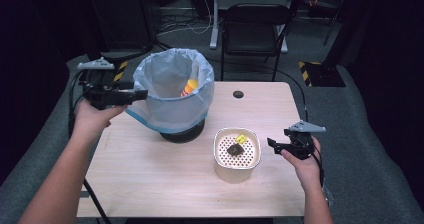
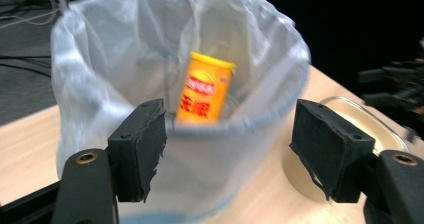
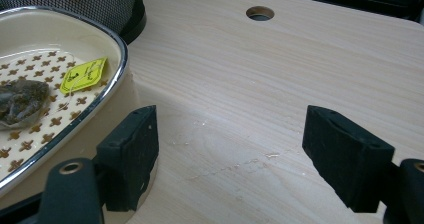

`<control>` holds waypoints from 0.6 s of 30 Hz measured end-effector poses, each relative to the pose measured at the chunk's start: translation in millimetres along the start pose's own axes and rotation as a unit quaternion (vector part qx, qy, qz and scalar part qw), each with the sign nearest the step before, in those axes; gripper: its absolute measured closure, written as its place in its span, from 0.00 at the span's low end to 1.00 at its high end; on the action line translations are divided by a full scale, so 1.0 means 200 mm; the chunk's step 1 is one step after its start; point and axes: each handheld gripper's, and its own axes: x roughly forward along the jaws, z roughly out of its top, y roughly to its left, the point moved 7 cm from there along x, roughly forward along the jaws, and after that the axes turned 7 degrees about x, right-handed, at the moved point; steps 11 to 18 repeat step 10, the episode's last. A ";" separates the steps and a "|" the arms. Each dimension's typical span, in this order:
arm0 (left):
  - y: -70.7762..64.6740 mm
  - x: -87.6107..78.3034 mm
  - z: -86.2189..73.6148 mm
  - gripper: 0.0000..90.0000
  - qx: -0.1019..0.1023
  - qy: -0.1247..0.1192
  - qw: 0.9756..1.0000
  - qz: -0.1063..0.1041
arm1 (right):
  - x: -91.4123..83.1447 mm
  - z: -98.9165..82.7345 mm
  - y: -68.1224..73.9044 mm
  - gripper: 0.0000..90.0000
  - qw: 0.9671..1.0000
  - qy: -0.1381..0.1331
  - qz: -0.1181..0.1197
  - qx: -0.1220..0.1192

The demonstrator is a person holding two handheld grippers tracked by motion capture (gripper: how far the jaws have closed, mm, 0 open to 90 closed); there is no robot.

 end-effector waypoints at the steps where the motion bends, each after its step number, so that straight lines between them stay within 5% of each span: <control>1: 0.00 -0.04 -0.06 0.33 -0.009 -0.003 1.000 -0.007 | 0.00 0.00 0.00 0.25 1.000 0.000 0.000 0.002; 10: 0.04 -0.11 -0.31 0.33 -0.018 0.000 1.000 0.003 | -0.01 0.00 0.00 0.25 1.000 0.003 0.001 0.003; 18: 0.04 -0.11 -0.31 0.33 -0.018 0.000 1.000 0.003 | -0.01 0.00 0.00 0.25 1.000 0.003 0.001 0.003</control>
